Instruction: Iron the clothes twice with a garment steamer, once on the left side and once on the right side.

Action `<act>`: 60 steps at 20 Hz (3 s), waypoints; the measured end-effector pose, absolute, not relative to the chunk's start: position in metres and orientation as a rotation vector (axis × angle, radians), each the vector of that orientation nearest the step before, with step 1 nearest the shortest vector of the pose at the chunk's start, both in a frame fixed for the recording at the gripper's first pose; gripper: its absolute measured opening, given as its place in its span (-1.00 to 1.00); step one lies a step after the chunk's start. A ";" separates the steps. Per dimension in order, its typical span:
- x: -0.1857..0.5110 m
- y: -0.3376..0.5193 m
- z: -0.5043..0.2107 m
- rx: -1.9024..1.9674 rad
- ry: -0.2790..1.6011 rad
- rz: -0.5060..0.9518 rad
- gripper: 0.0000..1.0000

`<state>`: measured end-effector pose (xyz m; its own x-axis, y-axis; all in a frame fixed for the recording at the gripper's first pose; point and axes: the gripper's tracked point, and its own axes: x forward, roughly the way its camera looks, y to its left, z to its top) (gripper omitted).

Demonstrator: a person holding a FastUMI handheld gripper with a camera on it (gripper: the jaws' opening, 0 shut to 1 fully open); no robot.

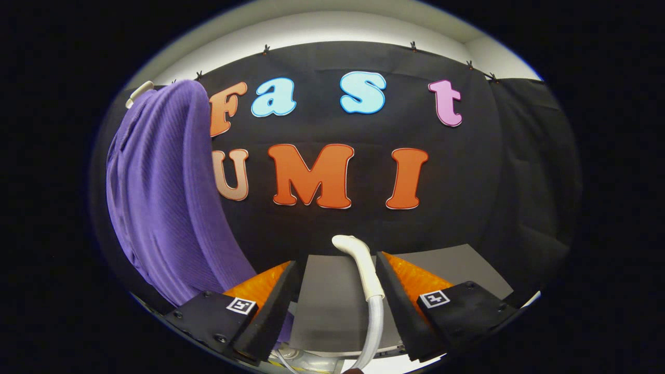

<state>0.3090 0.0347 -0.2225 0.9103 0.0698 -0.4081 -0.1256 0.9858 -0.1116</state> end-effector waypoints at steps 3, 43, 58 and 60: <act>0.340 0.017 -0.256 -0.114 0.479 0.073 0.98; 0.302 -0.025 -0.231 0.132 0.486 -0.070 -0.38; 0.129 0.055 -0.081 0.056 0.178 -0.156 -0.38; 0.106 0.073 -0.074 0.063 0.151 -0.158 -0.39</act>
